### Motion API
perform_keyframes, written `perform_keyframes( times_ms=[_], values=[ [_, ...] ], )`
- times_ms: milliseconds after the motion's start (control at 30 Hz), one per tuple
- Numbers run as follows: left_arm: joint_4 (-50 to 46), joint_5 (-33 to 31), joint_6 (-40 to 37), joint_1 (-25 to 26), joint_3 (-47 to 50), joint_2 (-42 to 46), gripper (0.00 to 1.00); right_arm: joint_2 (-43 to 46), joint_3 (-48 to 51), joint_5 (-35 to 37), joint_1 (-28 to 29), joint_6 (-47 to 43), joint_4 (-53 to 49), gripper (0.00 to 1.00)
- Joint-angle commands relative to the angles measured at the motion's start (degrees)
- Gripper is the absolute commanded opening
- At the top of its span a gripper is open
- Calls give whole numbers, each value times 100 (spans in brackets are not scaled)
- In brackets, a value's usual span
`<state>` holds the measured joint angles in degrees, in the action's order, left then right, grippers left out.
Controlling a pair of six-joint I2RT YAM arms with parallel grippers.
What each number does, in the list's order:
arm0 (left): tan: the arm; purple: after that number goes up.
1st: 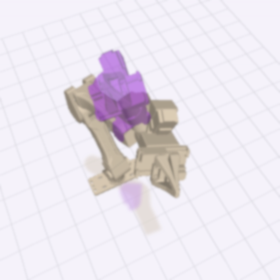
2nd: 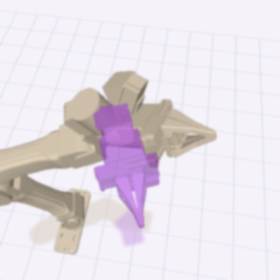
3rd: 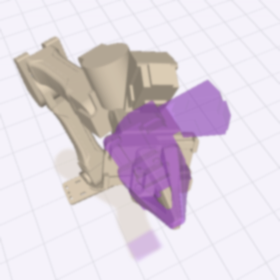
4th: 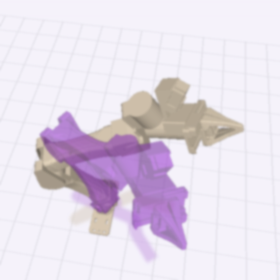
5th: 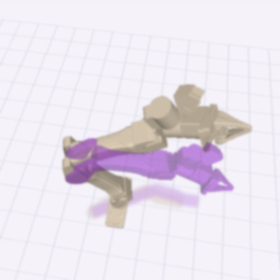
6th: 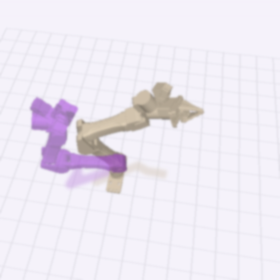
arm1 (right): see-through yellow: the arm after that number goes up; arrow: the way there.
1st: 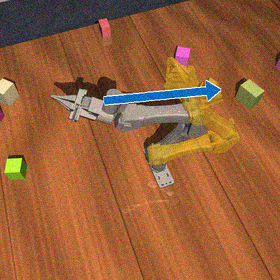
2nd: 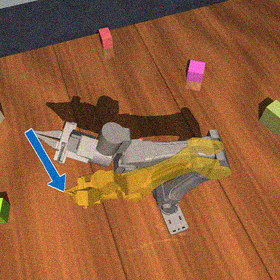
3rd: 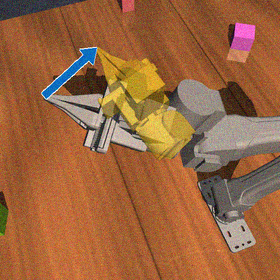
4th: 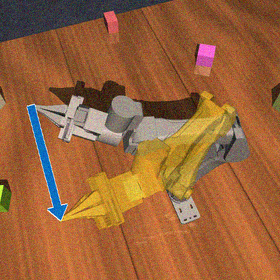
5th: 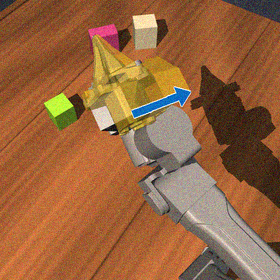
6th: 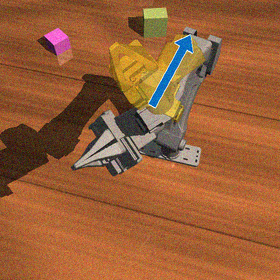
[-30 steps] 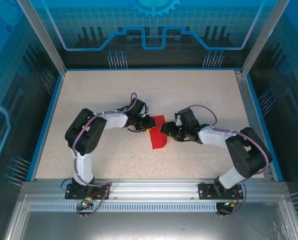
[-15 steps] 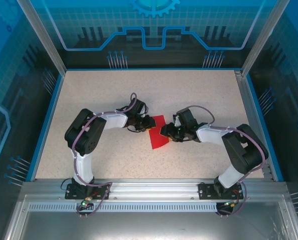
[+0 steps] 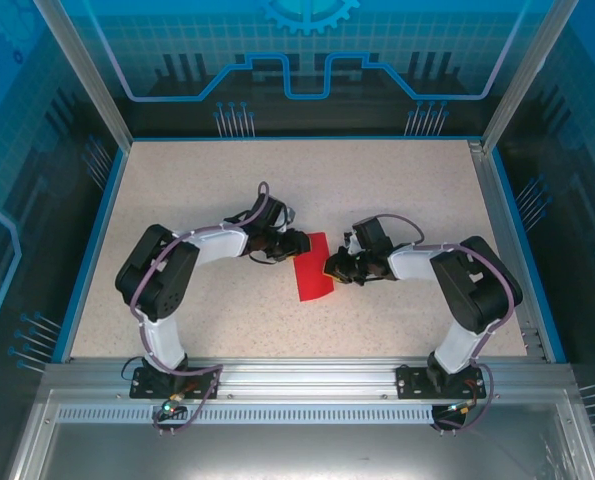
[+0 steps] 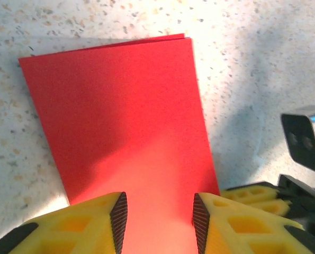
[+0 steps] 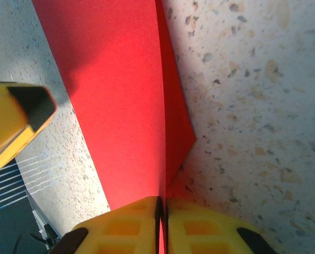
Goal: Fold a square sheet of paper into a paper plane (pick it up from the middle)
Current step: Third fold the triangle at the center of the table.
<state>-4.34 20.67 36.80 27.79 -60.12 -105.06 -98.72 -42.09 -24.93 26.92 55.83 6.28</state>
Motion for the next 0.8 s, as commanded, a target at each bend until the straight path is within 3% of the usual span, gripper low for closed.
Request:
perform_keyframes(
  times_ms=[0,267,433,767],
  values=[
    [-20,122,-355,-25,254,509,44,-20,-62,-31,-16,341,223,11],
    [307,-269,-925,384,1102,1496,50,-1,133,262,182,1210,479,9],
    [175,-998,-1478,953,1420,1890,53,49,413,334,261,1697,883,9],
    [-352,-2590,-2464,2368,1142,1684,57,267,291,161,201,1233,515,24]
  ],
)
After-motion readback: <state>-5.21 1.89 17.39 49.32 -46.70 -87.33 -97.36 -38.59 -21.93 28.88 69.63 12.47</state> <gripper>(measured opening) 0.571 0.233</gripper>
